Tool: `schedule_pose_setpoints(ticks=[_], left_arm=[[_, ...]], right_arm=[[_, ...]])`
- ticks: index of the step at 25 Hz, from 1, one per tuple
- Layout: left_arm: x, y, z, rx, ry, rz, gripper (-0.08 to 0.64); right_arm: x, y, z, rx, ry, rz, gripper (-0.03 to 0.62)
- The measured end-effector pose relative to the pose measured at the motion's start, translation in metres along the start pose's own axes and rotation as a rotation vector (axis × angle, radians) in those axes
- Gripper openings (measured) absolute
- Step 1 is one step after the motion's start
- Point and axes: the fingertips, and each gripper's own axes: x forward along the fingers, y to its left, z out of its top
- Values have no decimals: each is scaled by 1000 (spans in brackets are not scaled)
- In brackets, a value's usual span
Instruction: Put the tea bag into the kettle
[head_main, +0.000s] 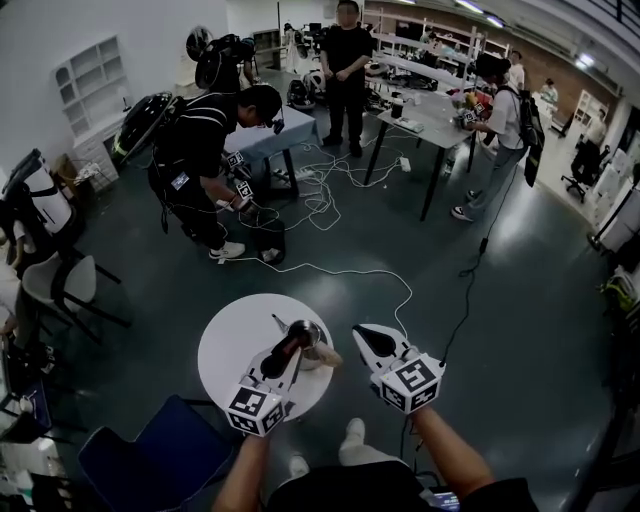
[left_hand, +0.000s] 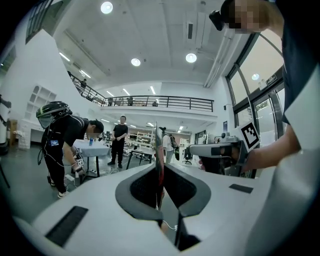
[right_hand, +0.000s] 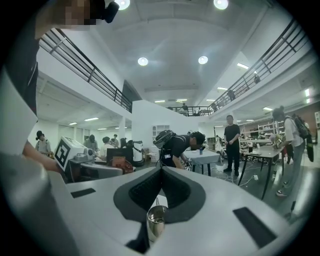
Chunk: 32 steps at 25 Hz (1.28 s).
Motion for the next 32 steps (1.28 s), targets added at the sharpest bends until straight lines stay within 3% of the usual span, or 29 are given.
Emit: schedule_pose_setpoints(ticks=[11,18,32], left_arm=[[39,20,-35,24,89,40,40],[64,45,-50,84,173,73,40],[102,85,-116,171,396,72,40]], right_arm=[[17,-35,-33,38,21,20,18],[35,-53,-47,64,45,50,18],[72,-75,-101,85,127,90,18]])
